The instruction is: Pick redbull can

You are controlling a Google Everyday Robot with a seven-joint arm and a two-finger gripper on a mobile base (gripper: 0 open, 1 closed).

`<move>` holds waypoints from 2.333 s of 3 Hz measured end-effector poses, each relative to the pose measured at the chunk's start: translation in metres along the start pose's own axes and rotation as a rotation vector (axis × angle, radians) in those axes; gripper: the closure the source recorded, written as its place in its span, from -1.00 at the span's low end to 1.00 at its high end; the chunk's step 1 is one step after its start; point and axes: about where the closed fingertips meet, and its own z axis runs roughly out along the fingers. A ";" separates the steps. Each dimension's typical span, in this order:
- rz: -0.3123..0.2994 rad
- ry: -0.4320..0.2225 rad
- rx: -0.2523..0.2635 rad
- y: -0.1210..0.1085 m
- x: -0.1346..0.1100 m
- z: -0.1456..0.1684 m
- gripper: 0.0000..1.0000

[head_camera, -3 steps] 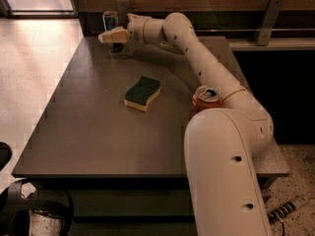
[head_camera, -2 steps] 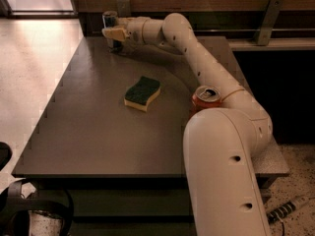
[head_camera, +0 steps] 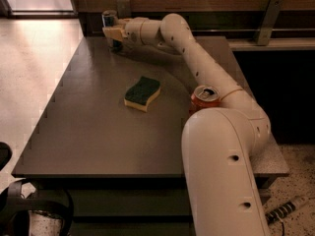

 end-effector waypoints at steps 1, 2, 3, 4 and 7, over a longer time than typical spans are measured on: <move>0.001 0.000 -0.004 0.002 0.001 0.003 1.00; -0.001 0.008 0.000 0.001 -0.001 0.002 1.00; -0.007 0.024 0.007 -0.003 -0.005 -0.003 1.00; -0.022 0.041 0.015 -0.011 -0.016 -0.010 1.00; -0.062 0.105 0.077 -0.028 -0.047 -0.042 1.00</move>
Offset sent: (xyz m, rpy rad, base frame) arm 0.0017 -0.0075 0.0054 -0.0204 0.0029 -0.0170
